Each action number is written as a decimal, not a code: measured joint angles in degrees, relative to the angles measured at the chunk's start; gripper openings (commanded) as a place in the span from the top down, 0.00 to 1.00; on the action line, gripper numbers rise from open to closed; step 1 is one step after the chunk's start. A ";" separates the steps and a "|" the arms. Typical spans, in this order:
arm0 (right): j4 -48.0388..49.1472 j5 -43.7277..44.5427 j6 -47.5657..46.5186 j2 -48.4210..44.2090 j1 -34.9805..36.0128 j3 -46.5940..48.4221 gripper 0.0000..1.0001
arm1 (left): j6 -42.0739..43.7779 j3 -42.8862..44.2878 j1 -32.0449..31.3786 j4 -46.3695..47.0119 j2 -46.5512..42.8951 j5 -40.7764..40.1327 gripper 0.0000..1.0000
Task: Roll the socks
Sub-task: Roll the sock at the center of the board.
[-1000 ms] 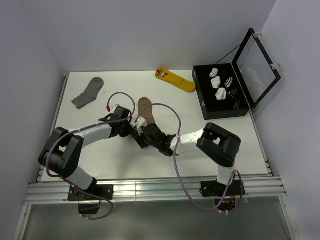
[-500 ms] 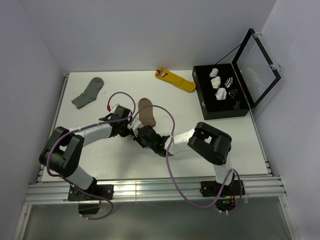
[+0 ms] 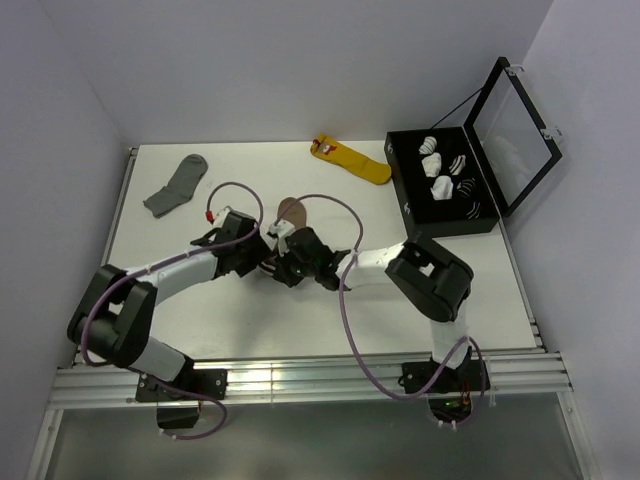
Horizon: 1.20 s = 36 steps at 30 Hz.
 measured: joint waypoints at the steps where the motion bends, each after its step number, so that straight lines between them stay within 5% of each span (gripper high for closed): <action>1: -0.70 -2.82 1.88 0.02 -1.40 0.28 1.00 | -0.72 -0.74 0.17 0.20 -1.31 -0.20 0.34; 9: 3.43 -25.16 19.12 4.17 -11.37 0.20 1.00 | -4.52 -10.69 1.40 5.95 -12.98 -1.09 0.30; 18: 24.79 -40.94 43.82 13.40 -16.63 -3.61 1.00 | -5.84 -14.53 0.74 13.73 -12.28 1.75 0.32; 24: 30.34 -44.11 52.57 15.37 -18.25 -4.57 1.00 | -6.01 -14.58 -0.15 15.98 -7.78 2.93 0.35; 36: 26.95 -44.57 53.22 15.37 -18.58 -3.65 1.00 | -7.23 -13.00 -1.14 18.93 -3.28 3.06 0.49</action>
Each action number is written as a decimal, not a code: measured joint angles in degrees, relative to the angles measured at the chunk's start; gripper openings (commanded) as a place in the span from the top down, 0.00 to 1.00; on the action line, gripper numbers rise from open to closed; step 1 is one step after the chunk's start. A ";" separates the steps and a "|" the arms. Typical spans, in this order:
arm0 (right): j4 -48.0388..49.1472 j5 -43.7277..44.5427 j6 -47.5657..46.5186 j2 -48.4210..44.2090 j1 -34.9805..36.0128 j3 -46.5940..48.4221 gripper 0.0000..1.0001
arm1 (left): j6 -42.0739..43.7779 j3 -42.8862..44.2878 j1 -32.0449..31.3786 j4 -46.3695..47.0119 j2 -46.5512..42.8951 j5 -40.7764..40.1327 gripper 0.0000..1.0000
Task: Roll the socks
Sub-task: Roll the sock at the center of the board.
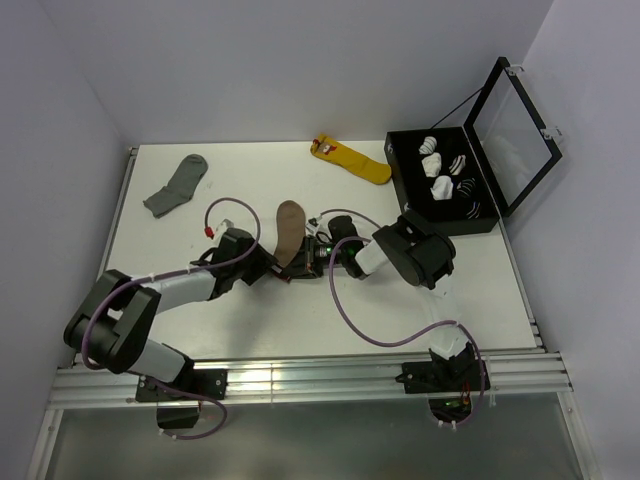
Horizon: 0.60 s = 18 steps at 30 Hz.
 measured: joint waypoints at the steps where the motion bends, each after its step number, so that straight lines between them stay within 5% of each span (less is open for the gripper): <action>1: -0.22 -0.07 -0.04 0.00 0.00 0.11 1.00 | -0.07 0.35 -0.09 -0.02 0.48 -0.09 0.50; 5: -1.20 -0.07 -0.85 -0.20 0.00 0.24 0.94 | -0.11 1.49 -0.48 -0.37 2.19 -0.74 0.64; 10: -7.02 1.66 -5.46 -2.97 0.02 0.26 0.63 | 0.07 2.62 -0.98 -0.96 3.65 -0.83 0.90; 13: -11.15 3.15 -9.07 -5.75 0.02 0.26 0.47 | 0.31 3.52 -1.22 -1.70 4.20 -0.83 0.96; 18: -20.04 9.01 -17.86 -12.79 0.39 0.13 0.38 | 1.79 6.10 -1.33 -5.62 4.96 -1.01 1.00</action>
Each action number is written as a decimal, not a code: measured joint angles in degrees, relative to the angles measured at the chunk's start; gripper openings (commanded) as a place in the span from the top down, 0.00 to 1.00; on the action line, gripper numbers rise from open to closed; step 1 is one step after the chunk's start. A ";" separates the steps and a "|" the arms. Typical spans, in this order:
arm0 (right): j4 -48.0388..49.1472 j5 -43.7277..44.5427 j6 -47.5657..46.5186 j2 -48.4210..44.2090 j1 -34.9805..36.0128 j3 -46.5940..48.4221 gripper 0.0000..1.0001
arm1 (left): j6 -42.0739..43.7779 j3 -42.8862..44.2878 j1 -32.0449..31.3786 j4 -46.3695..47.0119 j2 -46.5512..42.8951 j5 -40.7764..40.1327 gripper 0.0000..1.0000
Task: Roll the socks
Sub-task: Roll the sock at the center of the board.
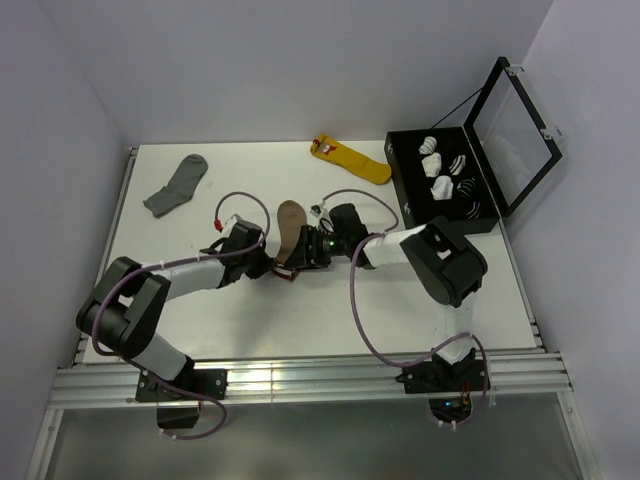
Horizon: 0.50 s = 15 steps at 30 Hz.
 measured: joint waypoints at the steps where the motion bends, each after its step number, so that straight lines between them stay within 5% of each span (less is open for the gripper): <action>1: -1.60 1.62 -2.12 -1.42 0.17 -0.02 0.38 | 0.55 0.79 0.00 -1.01 0.26 -0.04 1.00; 7: -8.96 15.89 -15.47 -10.45 3.72 -1.16 0.38 | 3.89 5.27 0.00 -7.39 1.70 -0.11 1.00; 15: -8.87 36.33 -30.82 -15.43 17.00 -3.28 0.38 | 6.93 9.20 0.00 -12.76 3.45 -0.02 1.00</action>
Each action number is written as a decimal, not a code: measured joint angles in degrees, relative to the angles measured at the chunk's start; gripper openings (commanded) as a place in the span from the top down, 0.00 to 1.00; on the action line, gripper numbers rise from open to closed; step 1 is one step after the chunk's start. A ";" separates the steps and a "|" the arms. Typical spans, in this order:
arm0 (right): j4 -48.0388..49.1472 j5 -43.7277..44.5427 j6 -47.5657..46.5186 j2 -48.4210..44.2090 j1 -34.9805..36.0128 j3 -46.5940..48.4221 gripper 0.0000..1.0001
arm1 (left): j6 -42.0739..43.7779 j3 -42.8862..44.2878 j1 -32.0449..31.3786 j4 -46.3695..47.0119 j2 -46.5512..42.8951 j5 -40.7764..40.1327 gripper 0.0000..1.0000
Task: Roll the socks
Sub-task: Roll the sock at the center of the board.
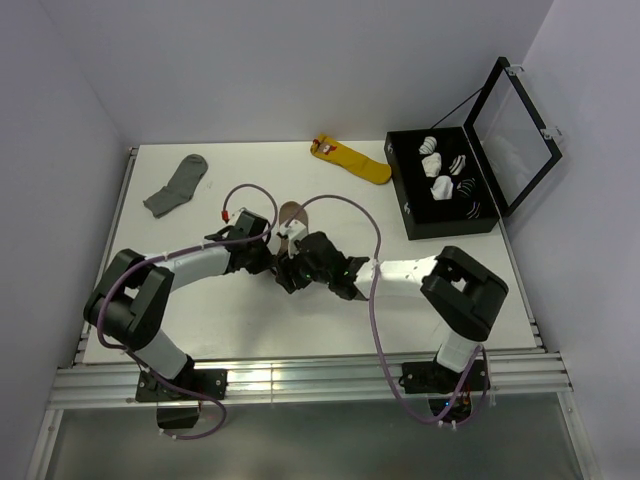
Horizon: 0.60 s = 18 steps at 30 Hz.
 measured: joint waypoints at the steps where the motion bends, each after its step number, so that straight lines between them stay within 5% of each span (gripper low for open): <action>1: 0.04 2.01 -1.55 0.11 1.55 -0.20 0.38 | 0.13 0.17 0.00 -0.20 0.09 0.00 1.00; 18: 3.17 13.46 -11.02 8.24 7.37 0.28 0.43 | 0.50 0.55 0.00 -0.61 0.42 0.31 1.00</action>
